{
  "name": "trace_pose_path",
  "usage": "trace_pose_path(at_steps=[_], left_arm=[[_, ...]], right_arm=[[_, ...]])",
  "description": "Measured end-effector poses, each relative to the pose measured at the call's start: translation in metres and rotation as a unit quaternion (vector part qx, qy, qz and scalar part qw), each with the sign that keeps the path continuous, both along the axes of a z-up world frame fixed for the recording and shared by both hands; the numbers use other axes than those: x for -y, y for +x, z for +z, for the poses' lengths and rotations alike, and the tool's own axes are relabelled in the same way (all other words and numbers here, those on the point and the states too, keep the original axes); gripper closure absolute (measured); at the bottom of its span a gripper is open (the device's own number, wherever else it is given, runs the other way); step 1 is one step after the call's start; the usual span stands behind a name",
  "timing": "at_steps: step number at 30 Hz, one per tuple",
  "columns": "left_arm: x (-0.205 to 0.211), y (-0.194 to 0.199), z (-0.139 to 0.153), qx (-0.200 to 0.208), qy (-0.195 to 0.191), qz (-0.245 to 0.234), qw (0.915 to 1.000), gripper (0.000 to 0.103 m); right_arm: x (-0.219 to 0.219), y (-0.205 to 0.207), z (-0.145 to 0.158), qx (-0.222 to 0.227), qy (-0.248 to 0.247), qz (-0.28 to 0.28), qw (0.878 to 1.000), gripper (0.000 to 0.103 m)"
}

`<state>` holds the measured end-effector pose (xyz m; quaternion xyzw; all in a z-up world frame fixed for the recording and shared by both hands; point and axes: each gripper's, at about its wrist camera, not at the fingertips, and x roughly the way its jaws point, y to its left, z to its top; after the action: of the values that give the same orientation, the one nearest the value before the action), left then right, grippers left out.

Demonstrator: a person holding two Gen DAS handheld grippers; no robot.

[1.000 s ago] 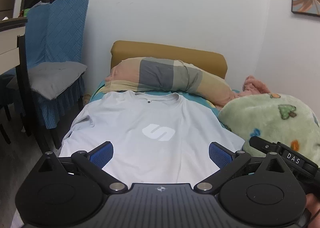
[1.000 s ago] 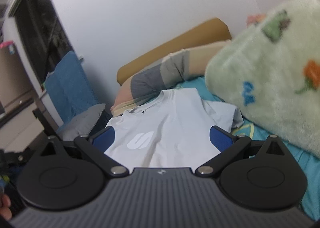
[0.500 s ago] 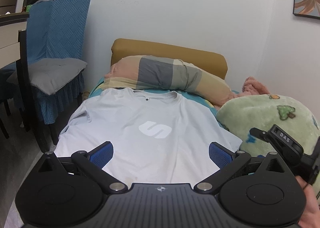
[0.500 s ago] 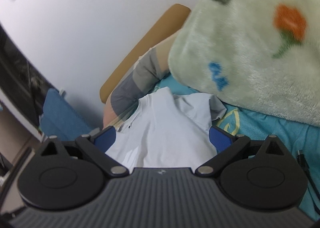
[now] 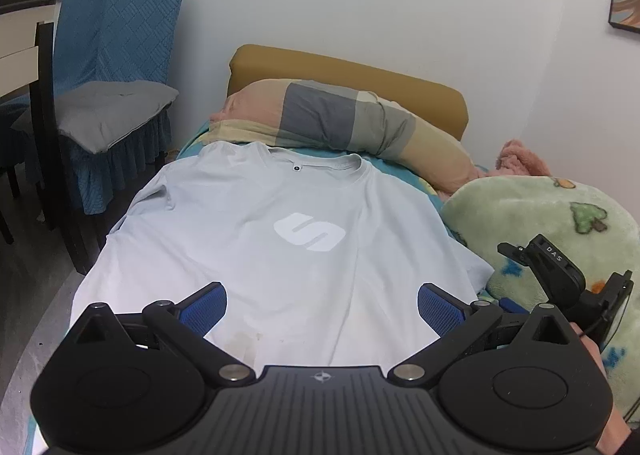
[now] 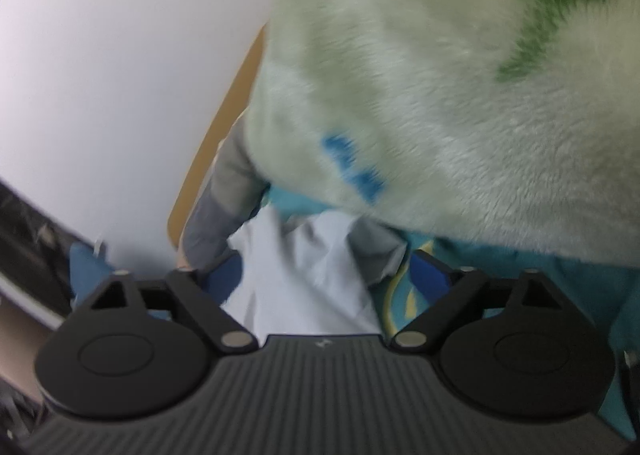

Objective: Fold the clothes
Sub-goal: 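Grasp one side of the white T-shirt with the right gripper and fold it inward, then grasp the other side with the left gripper and fold it over the first fold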

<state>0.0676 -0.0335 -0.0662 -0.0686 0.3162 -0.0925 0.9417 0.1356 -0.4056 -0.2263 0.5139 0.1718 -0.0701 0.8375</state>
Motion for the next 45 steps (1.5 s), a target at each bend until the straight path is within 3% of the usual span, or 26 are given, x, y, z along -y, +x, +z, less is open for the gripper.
trace_pose_path(at_steps=[5,9,12,13,14,15,17,19,22,26,29,30,32,33,35,37,42,45], left_arm=[[0.002,0.014,-0.006,-0.014,-0.016,0.002,0.9998,0.0],[0.003,0.022,-0.012,-0.021,-0.021,0.007,0.9995,0.0],[0.003,0.029,-0.014,-0.027,-0.029,0.011,0.9991,0.0],[0.002,0.031,-0.014,-0.027,-0.032,0.014,0.999,0.0],[0.0,0.033,-0.012,-0.023,-0.035,0.019,0.999,0.0],[-0.001,0.035,-0.011,-0.02,-0.037,0.023,0.9988,0.0],[-0.006,0.039,-0.008,-0.014,-0.042,0.034,0.9984,0.0],[-0.013,0.043,-0.006,-0.012,-0.053,0.048,0.9974,0.0],[-0.029,0.048,-0.003,-0.022,-0.085,0.061,0.9943,0.0],[-0.041,0.049,0.002,-0.012,-0.078,0.075,0.994,0.0],[-0.048,0.05,0.006,0.006,-0.055,0.084,0.9949,0.0],[-0.05,0.051,0.006,0.011,-0.049,0.089,0.9948,0.0],[-0.057,0.053,0.007,0.014,-0.043,0.098,0.9942,0.0],[-0.06,0.054,0.006,0.012,-0.043,0.102,0.9938,0.0],[-0.066,0.055,0.005,0.006,-0.045,0.106,0.9934,0.0],[-0.07,0.055,0.002,0.0,-0.044,0.107,0.9932,0.001],[-0.07,0.052,0.0,-0.011,-0.042,0.088,0.9952,0.001],[-0.059,0.044,0.001,0.0,-0.018,0.066,0.9976,0.001]], right_arm=[[0.004,0.029,-0.023,-0.022,0.016,-0.014,1.0,0.022],[0.0,0.05,-0.024,-0.025,-0.026,-0.012,0.999,0.026],[-0.007,0.063,-0.02,-0.034,-0.056,0.005,0.998,0.057],[-0.013,0.066,-0.016,-0.043,-0.084,0.011,0.995,0.081],[-0.02,0.069,-0.011,-0.051,-0.114,0.017,0.992,0.092],[-0.029,0.07,-0.003,-0.053,-0.15,0.022,0.987,0.092],[-0.056,0.073,0.016,-0.04,-0.242,0.043,0.969,0.093],[-0.089,0.075,0.034,-0.02,-0.33,0.073,0.941,0.093],[-0.147,0.073,0.048,0.016,-0.417,0.139,0.898,0.093],[-0.228,0.072,0.044,0.05,-0.49,0.257,0.831,0.094],[-0.254,0.073,0.04,0.045,-0.49,0.327,0.807,0.093],[-0.257,0.074,0.041,0.043,-0.489,0.328,0.807,0.092],[-0.25,0.075,0.045,0.036,-0.467,0.322,0.823,0.089],[-0.246,0.073,0.049,0.034,-0.456,0.317,0.831,0.082],[-0.235,0.059,0.063,0.035,-0.437,0.305,0.845,0.036],[-0.225,0.045,0.077,0.037,-0.417,0.293,0.859,0.019],[-0.2,0.009,0.112,0.041,-0.367,0.26,0.892,0.02],[-0.184,-0.014,0.133,0.042,-0.34,0.24,0.908,0.02]])
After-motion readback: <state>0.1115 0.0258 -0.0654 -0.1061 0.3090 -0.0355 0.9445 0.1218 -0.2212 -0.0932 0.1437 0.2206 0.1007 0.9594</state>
